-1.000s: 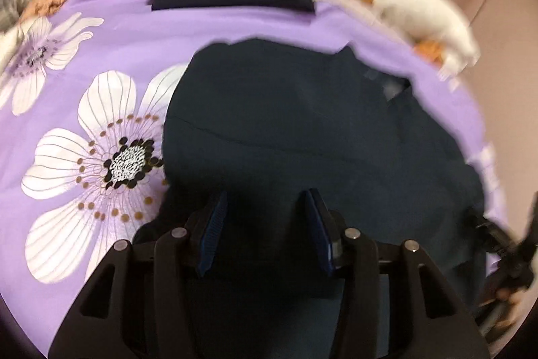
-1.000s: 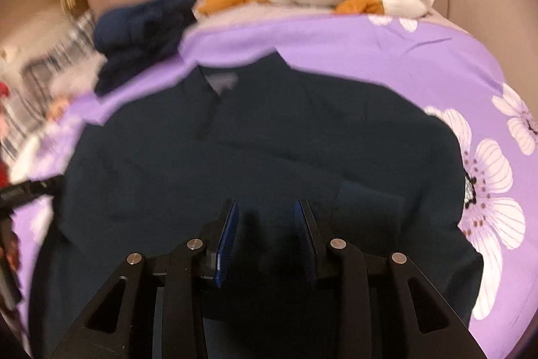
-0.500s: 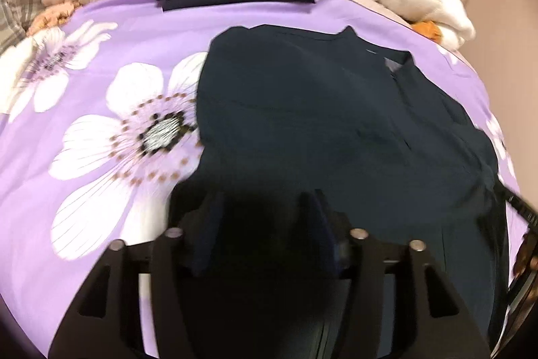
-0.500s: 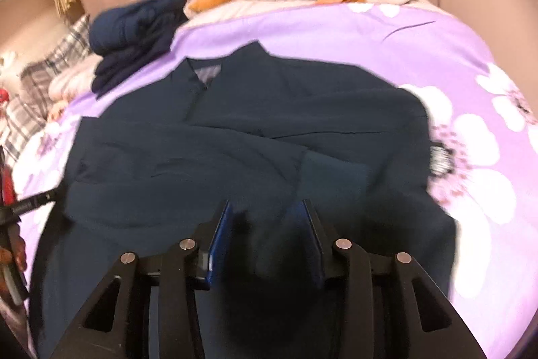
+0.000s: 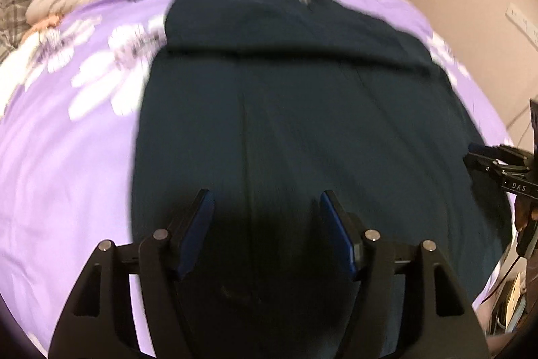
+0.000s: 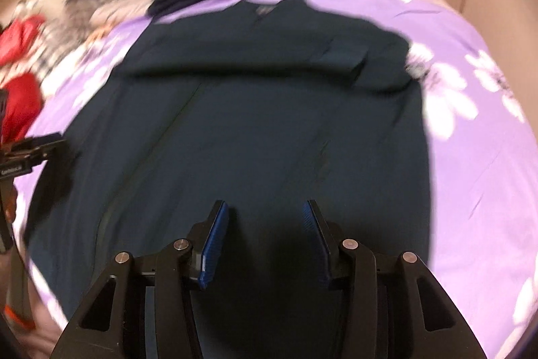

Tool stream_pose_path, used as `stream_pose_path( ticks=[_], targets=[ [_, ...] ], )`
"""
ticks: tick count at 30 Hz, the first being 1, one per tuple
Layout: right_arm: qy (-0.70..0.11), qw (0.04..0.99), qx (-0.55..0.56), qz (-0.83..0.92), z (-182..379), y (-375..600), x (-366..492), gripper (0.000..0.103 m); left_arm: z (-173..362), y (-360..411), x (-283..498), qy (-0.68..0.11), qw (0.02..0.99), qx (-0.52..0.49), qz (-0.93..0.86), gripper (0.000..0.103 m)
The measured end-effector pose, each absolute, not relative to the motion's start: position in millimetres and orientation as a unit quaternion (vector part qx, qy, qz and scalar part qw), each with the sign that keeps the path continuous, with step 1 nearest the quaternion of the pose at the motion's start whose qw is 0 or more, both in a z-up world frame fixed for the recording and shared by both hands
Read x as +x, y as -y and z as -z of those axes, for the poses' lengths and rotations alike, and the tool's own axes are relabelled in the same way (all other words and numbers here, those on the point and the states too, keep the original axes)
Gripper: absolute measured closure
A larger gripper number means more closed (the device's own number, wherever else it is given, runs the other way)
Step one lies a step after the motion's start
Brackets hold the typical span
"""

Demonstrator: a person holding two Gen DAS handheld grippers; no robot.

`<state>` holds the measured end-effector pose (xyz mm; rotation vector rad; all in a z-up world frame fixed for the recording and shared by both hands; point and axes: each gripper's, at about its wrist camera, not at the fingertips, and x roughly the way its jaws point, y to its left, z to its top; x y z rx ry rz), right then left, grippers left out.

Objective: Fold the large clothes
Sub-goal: 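Release the jacket and move both tools to the hem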

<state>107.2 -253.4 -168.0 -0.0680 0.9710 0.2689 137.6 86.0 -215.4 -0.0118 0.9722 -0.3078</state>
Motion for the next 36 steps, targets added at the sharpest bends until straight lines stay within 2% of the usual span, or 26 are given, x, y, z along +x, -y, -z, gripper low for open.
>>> stream_pose_path(
  ticks=[5, 11, 14, 24, 36],
  targets=[
    [-0.450, 0.885, -0.038, -0.111, 181.5, 253.9, 86.8, 0.056, 232.2, -80.9, 103.5, -0.454, 0.882, 0.016, 0.126, 0.037],
    [-0.455, 0.885, 0.008, -0.095, 181.1, 268.2, 63.6, 0.056, 226.3, -104.8, 73.3, -0.463, 0.878, -0.040, 0.115, 0.035],
    [-0.452, 0.888, 0.005, -0.078, 178.4, 269.5, 44.3, 0.054, 216.6, -122.5, 52.9, -0.455, 0.882, -0.077, 0.097, 0.031],
    [-0.433, 0.894, 0.101, -0.055, 164.5, 303.7, 22.2, 0.050, 203.7, -154.7, 29.1, -0.450, 0.880, -0.149, 0.033, 0.025],
    [-0.432, 0.877, 0.208, -0.028, 167.9, 342.1, 13.6, 0.047, 208.2, -172.2, 6.4, -0.451, 0.879, -0.155, 0.017, 0.021]
  ],
)
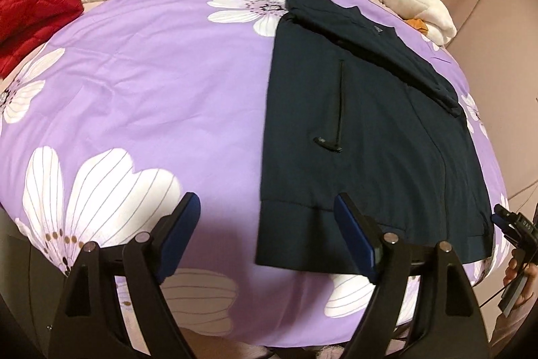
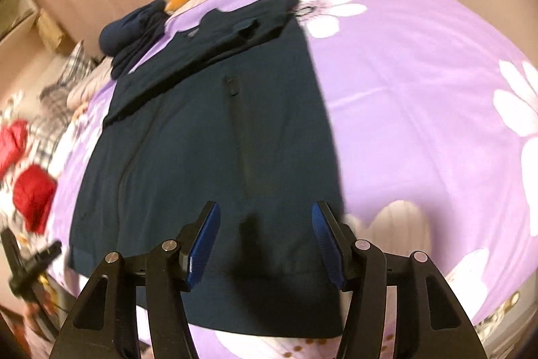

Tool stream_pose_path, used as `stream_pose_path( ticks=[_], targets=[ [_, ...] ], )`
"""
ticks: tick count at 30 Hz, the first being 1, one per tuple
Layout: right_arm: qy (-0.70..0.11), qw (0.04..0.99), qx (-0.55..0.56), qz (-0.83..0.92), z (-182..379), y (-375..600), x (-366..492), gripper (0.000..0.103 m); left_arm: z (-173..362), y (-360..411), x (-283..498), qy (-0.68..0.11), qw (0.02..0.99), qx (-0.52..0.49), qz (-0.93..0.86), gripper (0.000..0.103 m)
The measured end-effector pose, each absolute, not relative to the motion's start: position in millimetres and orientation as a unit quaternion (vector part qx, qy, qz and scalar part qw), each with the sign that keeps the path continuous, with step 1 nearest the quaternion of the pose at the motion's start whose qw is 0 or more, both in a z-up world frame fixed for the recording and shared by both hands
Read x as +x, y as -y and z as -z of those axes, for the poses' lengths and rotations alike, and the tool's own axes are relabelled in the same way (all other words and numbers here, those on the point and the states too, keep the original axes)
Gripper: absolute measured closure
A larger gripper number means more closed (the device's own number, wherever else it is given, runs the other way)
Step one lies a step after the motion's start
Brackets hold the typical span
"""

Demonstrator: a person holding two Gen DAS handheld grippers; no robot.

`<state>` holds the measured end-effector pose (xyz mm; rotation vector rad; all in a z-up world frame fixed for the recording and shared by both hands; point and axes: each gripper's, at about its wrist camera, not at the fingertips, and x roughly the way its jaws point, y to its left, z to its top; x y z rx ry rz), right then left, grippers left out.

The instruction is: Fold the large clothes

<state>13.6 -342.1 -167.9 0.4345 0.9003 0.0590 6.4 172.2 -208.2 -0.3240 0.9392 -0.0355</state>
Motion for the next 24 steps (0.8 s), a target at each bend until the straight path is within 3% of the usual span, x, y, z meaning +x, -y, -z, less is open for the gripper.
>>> stream_pose_path(
  ticks=[8, 16, 24],
  targets=[
    [-0.428, 0.867, 0.255, -0.009, 173.2, 361.7, 2.5, 0.044, 210.3, -192.2, 6.0, -0.444, 0.871, -0.207, 0.033, 0.021],
    [-0.454, 0.822, 0.331, -0.086, 198.9, 370.4, 1.7, 0.039, 226.6, -210.8, 10.5, -0.428, 0.832, -0.333, 0.119, 0.021],
    [-0.446, 0.806, 0.370, -0.117, 205.8, 380.3, 8.2, 0.038, 228.6, -190.6, 24.6, -0.441, 0.810, -0.345, 0.173, 0.021]
  ],
)
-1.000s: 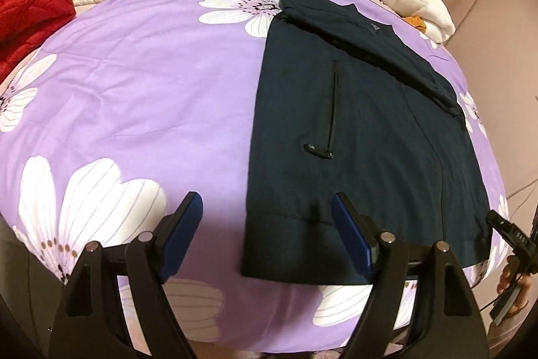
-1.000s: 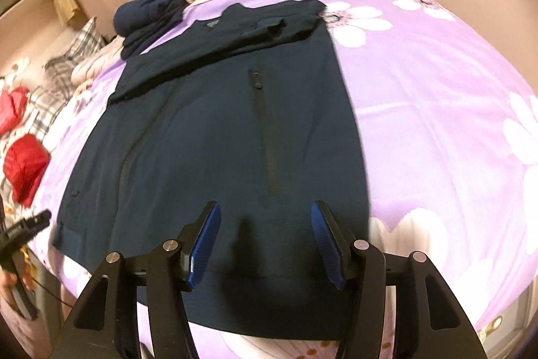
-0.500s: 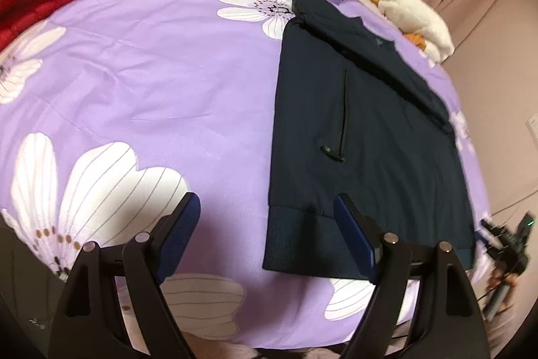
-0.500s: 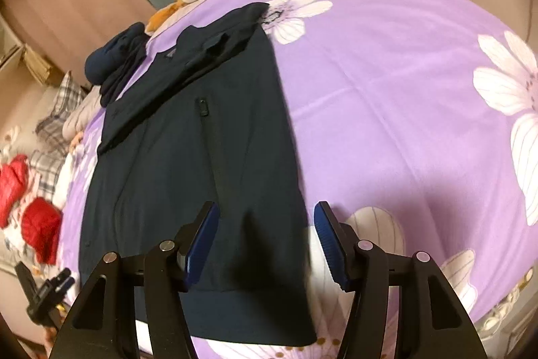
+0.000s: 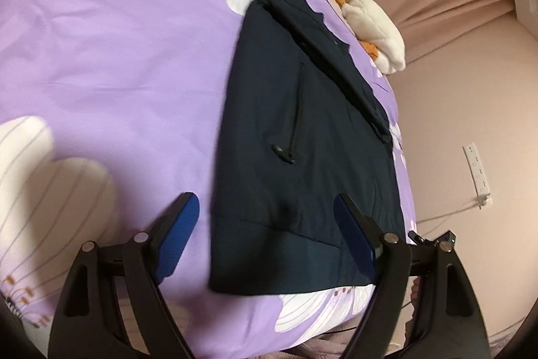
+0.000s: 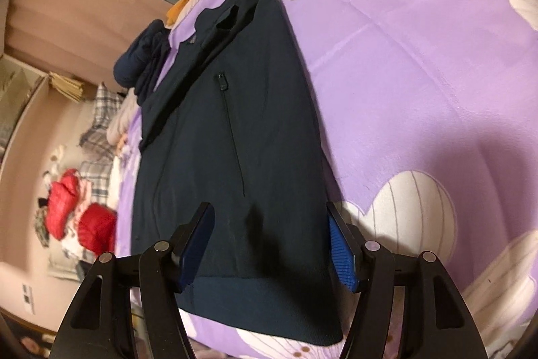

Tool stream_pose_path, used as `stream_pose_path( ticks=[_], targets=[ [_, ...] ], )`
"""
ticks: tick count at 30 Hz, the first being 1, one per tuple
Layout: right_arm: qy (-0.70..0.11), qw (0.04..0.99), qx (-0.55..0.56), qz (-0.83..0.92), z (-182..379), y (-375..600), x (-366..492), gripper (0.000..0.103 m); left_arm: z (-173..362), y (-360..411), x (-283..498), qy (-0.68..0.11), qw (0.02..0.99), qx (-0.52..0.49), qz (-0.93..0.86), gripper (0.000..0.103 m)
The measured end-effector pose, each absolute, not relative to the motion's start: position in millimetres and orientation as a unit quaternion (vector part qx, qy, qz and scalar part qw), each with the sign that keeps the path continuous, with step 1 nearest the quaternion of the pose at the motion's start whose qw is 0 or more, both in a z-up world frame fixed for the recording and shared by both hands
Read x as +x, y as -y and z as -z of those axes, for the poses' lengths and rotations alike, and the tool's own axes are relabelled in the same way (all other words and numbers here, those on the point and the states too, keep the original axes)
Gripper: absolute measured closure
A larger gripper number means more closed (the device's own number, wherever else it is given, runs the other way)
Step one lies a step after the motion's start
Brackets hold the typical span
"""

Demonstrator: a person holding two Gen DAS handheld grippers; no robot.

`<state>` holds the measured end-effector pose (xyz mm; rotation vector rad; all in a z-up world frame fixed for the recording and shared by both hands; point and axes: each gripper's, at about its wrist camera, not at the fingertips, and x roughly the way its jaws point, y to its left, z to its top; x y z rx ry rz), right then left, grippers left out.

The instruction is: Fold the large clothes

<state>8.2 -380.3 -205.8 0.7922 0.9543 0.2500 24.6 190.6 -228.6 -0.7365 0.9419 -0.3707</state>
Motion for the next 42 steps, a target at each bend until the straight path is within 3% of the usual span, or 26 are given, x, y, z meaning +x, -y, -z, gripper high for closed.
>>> stream_pose_path(
  ticks=[20, 28, 42],
  targets=[
    [-0.441, 0.791, 0.380, -0.190, 209.8, 372.6, 50.8, 0.038, 233.4, -149.2, 82.5, -0.470, 0.776, -0.340, 0.248, 0.020],
    [-0.445, 0.780, 0.390, -0.204, 211.0, 369.7, 26.4, 0.040, 234.8, -152.3, 57.1, -0.471, 0.772, -0.339, 0.258, 0.034],
    [-0.468, 0.757, 0.402, -0.217, 216.0, 356.8, -0.1, 0.041, 237.8, -153.4, 46.7, -0.470, 0.771, -0.350, 0.251, 0.037]
  ],
)
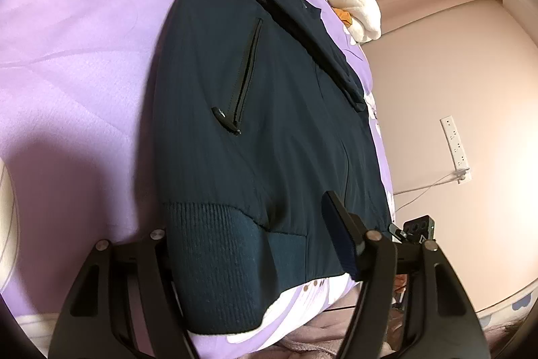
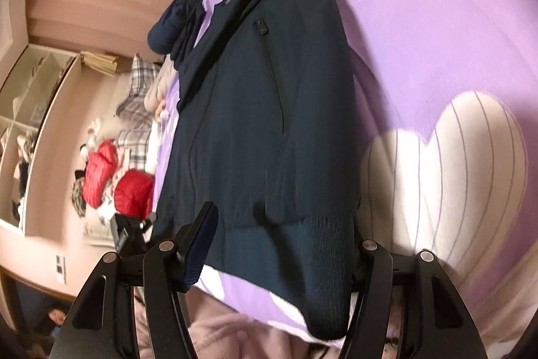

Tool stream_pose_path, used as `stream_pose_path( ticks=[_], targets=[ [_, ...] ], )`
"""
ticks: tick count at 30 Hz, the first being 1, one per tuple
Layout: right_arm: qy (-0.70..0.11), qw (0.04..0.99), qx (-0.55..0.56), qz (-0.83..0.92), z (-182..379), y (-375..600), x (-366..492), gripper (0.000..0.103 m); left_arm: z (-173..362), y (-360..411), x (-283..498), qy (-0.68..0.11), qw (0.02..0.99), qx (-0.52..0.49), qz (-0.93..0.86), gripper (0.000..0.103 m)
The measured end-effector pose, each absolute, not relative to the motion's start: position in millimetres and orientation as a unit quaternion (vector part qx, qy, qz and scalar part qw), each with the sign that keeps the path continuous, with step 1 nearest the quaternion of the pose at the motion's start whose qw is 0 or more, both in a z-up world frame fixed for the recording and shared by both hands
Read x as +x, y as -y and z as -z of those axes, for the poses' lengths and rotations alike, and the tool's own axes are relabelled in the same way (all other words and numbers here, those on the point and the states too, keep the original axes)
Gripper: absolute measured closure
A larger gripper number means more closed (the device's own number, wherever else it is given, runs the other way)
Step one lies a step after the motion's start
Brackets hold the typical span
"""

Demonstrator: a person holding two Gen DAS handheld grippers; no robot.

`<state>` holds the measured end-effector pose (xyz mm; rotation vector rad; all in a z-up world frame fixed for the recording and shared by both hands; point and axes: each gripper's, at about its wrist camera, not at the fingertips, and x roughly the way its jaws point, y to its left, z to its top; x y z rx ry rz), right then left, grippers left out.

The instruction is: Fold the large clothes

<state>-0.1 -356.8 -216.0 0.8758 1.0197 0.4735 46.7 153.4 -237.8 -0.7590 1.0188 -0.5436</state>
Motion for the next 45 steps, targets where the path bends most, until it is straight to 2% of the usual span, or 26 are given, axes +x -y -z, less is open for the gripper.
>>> stream_pose_path(
  ticks=[8, 13, 14, 16, 17, 22, 25, 36, 42, 45],
  targets=[
    [-0.447, 0.772, 0.403, -0.204, 214.9, 355.7, 22.6, 0.041, 239.0, -155.2, 52.3, -0.473, 0.768, -0.364, 0.233, 0.043],
    [-0.443, 0.791, 0.375, -0.192, 210.4, 352.0, 26.9, 0.041, 241.2, -157.8, 55.3, -0.485, 0.771, -0.358, 0.206, 0.070],
    [-0.445, 0.795, 0.367, -0.190, 209.5, 351.0, 27.9, 0.041, 242.7, -158.9, 56.2, -0.487, 0.769, -0.362, 0.202, 0.072],
    [-0.448, 0.799, 0.357, -0.180, 209.2, 350.3, 29.1, 0.048, 244.5, -160.9, 56.9, -0.491, 0.767, -0.366, 0.193, 0.078],
    [-0.449, 0.801, 0.355, -0.176, 210.2, 350.2, 29.1, 0.050, 244.9, -160.8, 56.9, -0.492, 0.767, -0.365, 0.191, 0.078],
    [-0.446, 0.804, 0.364, -0.147, 217.3, 356.3, 27.7, 0.074, 245.9, -161.2, 56.9, -0.494, 0.769, -0.359, 0.187, 0.080],
    [-0.440, 0.806, 0.369, -0.140, 218.2, 358.5, 24.3, 0.079, 246.8, -162.0, 57.2, -0.495, 0.769, -0.362, 0.182, 0.081],
    [-0.440, 0.813, 0.357, -0.134, 213.1, 356.5, 22.9, 0.080, 248.6, -164.1, 61.2, -0.506, 0.756, -0.378, 0.174, 0.085],
    [-0.426, 0.824, 0.348, -0.139, 201.7, 350.6, 19.5, 0.080, 237.3, -156.1, 60.4, -0.507, 0.775, -0.342, 0.162, 0.087],
    [-0.410, 0.829, 0.348, -0.156, 191.7, 345.8, 17.8, 0.081, 234.8, -152.4, 60.0, -0.504, 0.778, -0.332, 0.173, 0.091]
  ],
)
